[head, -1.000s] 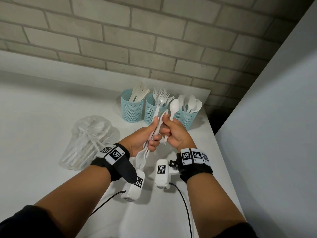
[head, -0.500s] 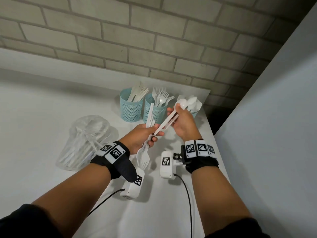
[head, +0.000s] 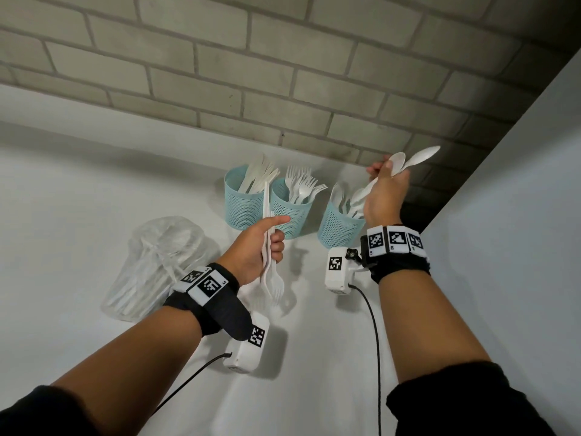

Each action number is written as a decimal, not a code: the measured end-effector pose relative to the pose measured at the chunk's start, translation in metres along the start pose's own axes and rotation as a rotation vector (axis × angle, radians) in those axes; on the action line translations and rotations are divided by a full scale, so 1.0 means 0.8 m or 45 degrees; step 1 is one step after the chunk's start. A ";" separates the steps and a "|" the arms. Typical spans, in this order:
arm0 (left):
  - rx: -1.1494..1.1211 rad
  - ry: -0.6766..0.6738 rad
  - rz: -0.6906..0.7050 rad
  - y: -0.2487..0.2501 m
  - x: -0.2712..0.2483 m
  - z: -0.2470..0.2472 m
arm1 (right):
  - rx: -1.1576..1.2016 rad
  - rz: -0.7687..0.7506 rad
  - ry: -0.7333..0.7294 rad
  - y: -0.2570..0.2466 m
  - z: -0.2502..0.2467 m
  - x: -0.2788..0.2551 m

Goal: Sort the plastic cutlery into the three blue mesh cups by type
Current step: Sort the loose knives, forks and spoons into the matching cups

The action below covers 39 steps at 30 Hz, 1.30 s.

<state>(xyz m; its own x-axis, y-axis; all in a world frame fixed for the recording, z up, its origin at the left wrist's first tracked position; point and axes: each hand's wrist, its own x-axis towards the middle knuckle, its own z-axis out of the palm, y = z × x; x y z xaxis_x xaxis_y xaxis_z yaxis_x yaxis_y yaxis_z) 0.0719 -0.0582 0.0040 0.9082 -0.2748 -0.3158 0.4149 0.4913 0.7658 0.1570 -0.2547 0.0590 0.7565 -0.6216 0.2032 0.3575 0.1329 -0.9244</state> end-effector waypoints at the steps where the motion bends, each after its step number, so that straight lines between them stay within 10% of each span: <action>1: -0.032 -0.001 0.002 0.001 0.000 0.000 | 0.010 -0.001 -0.011 0.008 -0.001 0.002; 18: 0.006 0.001 0.012 -0.001 0.002 0.001 | -0.583 -0.233 -0.048 0.044 -0.012 0.011; 24: -0.056 -0.114 -0.022 0.005 -0.003 0.000 | -1.245 -0.364 -0.415 0.060 -0.020 0.004; 30: -0.271 -0.113 0.035 0.011 -0.007 -0.003 | -0.739 -0.518 -0.175 0.021 -0.011 -0.031; 33: -0.333 -0.090 0.073 0.012 -0.008 -0.004 | -0.501 -0.272 -0.579 -0.002 -0.006 -0.073; 39: -0.362 0.008 0.165 0.012 -0.010 -0.002 | -1.239 0.559 -1.543 -0.004 -0.014 -0.114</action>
<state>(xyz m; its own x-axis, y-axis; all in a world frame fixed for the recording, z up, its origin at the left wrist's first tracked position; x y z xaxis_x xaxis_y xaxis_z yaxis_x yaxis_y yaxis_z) 0.0686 -0.0498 0.0126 0.9544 -0.1904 -0.2301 0.2941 0.7338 0.6124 0.0806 -0.2070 0.0400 0.8360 0.3372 -0.4330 -0.1004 -0.6817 -0.7247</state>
